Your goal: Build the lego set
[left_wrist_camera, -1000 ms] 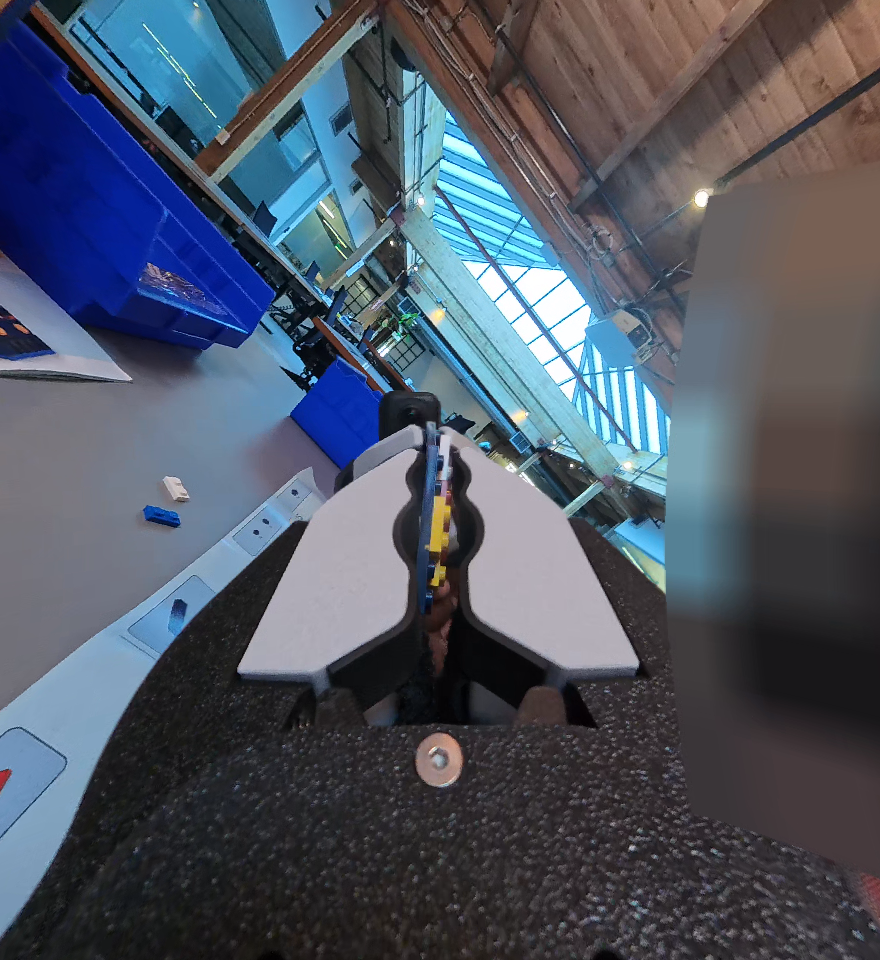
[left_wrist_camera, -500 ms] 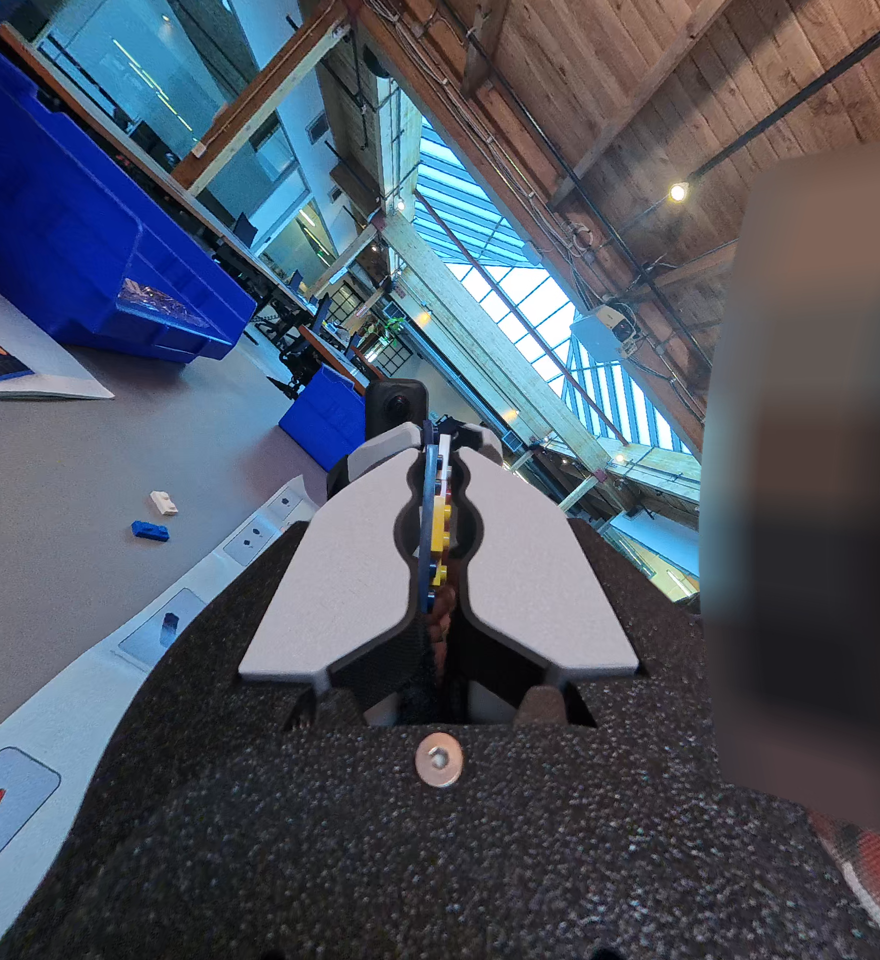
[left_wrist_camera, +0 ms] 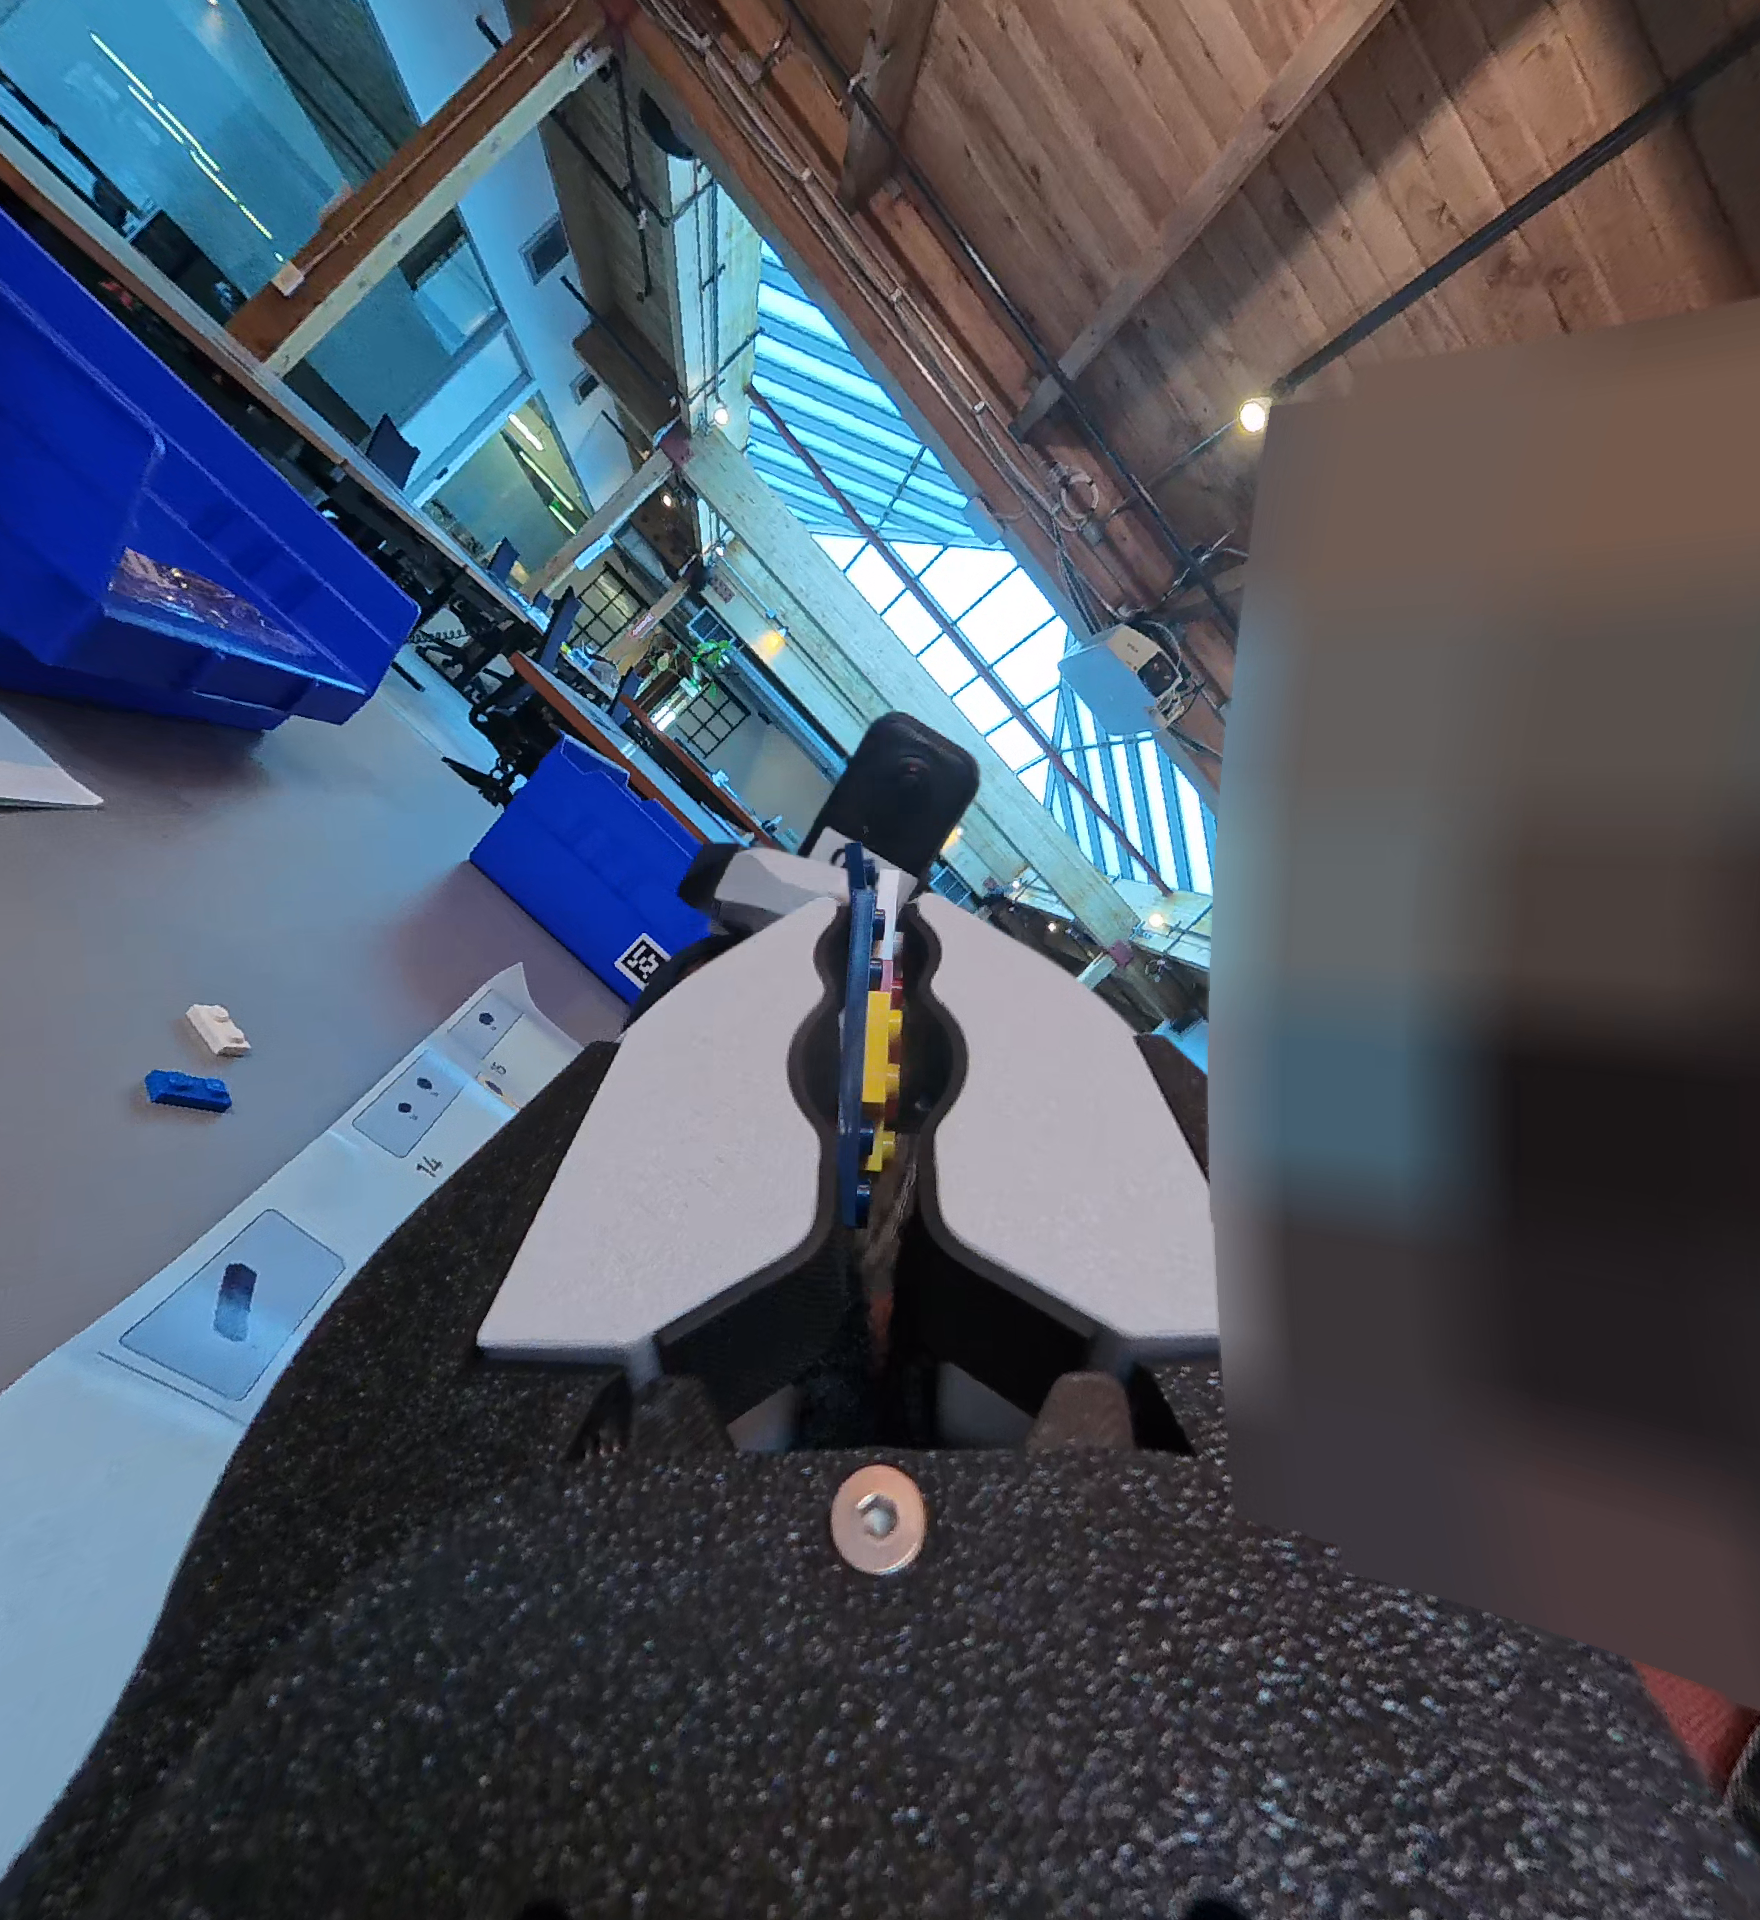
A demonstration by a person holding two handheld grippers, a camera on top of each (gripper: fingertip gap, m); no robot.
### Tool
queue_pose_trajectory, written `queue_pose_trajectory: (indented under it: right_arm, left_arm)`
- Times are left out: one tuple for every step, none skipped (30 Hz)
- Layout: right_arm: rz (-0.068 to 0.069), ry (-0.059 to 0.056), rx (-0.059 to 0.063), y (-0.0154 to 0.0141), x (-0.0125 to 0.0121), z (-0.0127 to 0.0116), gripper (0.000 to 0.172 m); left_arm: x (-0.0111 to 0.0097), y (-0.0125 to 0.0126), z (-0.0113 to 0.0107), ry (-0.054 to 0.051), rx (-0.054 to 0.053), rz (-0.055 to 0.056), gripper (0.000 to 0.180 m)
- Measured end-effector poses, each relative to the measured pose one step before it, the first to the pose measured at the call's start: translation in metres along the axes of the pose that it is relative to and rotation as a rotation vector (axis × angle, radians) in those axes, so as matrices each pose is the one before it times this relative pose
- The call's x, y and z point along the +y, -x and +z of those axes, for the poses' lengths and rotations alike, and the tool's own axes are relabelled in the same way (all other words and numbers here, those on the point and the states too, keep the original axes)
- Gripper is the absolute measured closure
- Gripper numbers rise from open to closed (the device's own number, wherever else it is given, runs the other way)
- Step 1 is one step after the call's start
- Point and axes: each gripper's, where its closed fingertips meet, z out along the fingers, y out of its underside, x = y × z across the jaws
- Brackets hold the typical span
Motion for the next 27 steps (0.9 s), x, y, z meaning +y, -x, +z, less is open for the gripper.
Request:
queue_pose_trajectory:
  right_arm:
    - [-0.0221,0.0058,0.0196,-0.00148,0.00062,-0.00007,0.166]
    - [-0.0166,0.0018,0.0098,-0.00029,0.00001,-0.00017,0.167]
    - [-0.0018,0.0034,0.0018,0.00010,0.00017,-0.00004,0.167]
    - [0.0094,0.0038,-0.0012,-0.00033,0.00027,0.00001,0.167]
    - [0.0130,0.0010,-0.0036,-0.00023,0.00026,-0.00001,0.166]
    - [0.0123,-0.0002,-0.0041,-0.00003,0.00025,0.00009,0.166]
    - [0.0111,0.0030,-0.0009,-0.00033,0.00067,0.00025,0.165]
    - [0.0107,0.0054,-0.0006,-0.00016,0.00085,0.00037,0.164]
    - [0.0138,0.0029,-0.0050,0.00024,0.00035,0.00026,0.163]
    - [0.0194,0.0009,-0.0073,0.00038,0.00009,0.00023,0.162]
    - [0.0200,0.0039,-0.0065,0.00016,0.00084,0.00016,0.163]
    - [0.0149,0.0046,0.0000,-0.00068,0.00115,0.00017,0.164]
    - [0.0104,0.0039,0.0058,-0.00141,0.00101,-0.00002,0.165]
    - [0.0095,0.0067,0.0016,-0.00092,0.00118,0.00004,0.166]
    - [0.0096,0.0072,-0.0021,-0.00035,0.00107,0.00016,0.166]
    - [0.0084,0.0065,-0.0036,-0.00006,0.00116,0.00038,0.166]
    - [0.0063,0.0072,-0.0060,0.00062,0.00137,0.00061,0.166]
    - [0.0059,0.0079,-0.0046,0.00049,0.00150,0.00077,0.166]
    - [0.0052,0.0053,-0.0010,-0.00005,0.00096,0.00027,0.166]
    - [0.0020,0.0000,-0.0022,0.00015,0.00010,-0.00007,0.166]
    - [0.0027,-0.0009,-0.0039,0.00034,0.00015,-0.00016,0.166]
    - [0.0064,0.0036,-0.0030,0.00008,0.00072,-0.00003,0.167]
    - [0.0083,0.0045,-0.0025,-0.00013,0.00082,0.00007,0.167]
    - [0.0078,0.0017,-0.0047,0.00013,0.00063,-0.00018,0.167]
    - [0.0066,0.0002,-0.0052,0.00024,0.00026,-0.00029,0.167]
    - [0.0057,-0.0006,-0.0017,-0.00007,0.00002,-0.00022,0.167]
    - [0.0042,-0.0014,-0.0006,-0.00006,0.00003,-0.00019,0.167]
  left_arm:
    - [0.00118,0.00013,0.00005,0.0121,-0.0042,0.0102,0.173]
    - [0.00019,0.00010,0.00015,0.0042,-0.0047,0.0052,0.173]
    - [0.00014,-0.00018,0.00006,0.0021,-0.0006,0.0032,0.173]
    - [0.00000,0.00052,-0.00009,0.0011,-0.0034,0.0016,0.173]
    - [0.00011,0.00055,-0.00006,0.0008,-0.0029,0.0025,0.172]
    - [0.00029,0.00046,-0.00013,0.0025,-0.0032,0.0039,0.172]
    - [0.00013,0.00089,-0.00021,0.0043,-0.0093,0.0116,0.172]
    - [0.00000,0.00108,-0.00048,0.0064,-0.0137,0.0203,0.172]
    - [-0.00011,0.00022,-0.00034,0.0058,-0.0093,0.0234,0.173]
    - [-0.00013,-0.00010,-0.00018,0.0051,-0.0057,0.0176,0.173]
    - [-0.00003,-0.00039,0.00004,0.0042,-0.0024,0.0115,0.172]
    - [0.00049,0.00045,0.00013,0.0067,-0.0078,0.0103,0.172]
    - [0.00087,0.00114,-0.00006,0.0087,-0.0138,0.0180,0.172]
    - [0.00082,0.00094,0.00007,0.0119,-0.0122,0.0201,0.172]
    - [0.00071,0.00032,0.00009,0.0108,-0.0072,0.0171,0.172]
    - [0.00025,-0.00006,0.00008,0.0049,-0.0027,0.0099,0.172]
    - [0.00043,-0.00001,0.00008,0.0026,0.0000,-0.0001,0.172]
    - [0.00040,0.00048,-0.00004,0.0018,-0.0008,-0.0038,0.172]
    - [0.00034,0.00062,-0.00007,0.0012,-0.0005,-0.0029,0.172]
    - [0.00010,-0.00015,-0.00002,0.0022,0.0027,-0.0010,0.172]
    - [0.00025,-0.00046,0.00017,0.0043,0.0022,0.0011,0.172]
    - [0.00053,0.00023,0.00000,0.0069,-0.0037,0.0057,0.172]
    - [0.00061,0.00058,-0.00011,0.0067,-0.0061,0.0086,0.172]
    - [0.00047,0.00002,0.00001,0.0066,-0.0011,0.0051,0.172]
    - [0.00046,-0.00039,0.00014,0.0050,0.0025,0.0002,0.172]
    - [0.00007,0.00001,0.00017,0.0009,-0.0003,-0.0005,0.172]
    - [0.00001,0.00011,0.00017,-0.0008,0.0001,-0.0014,0.172]
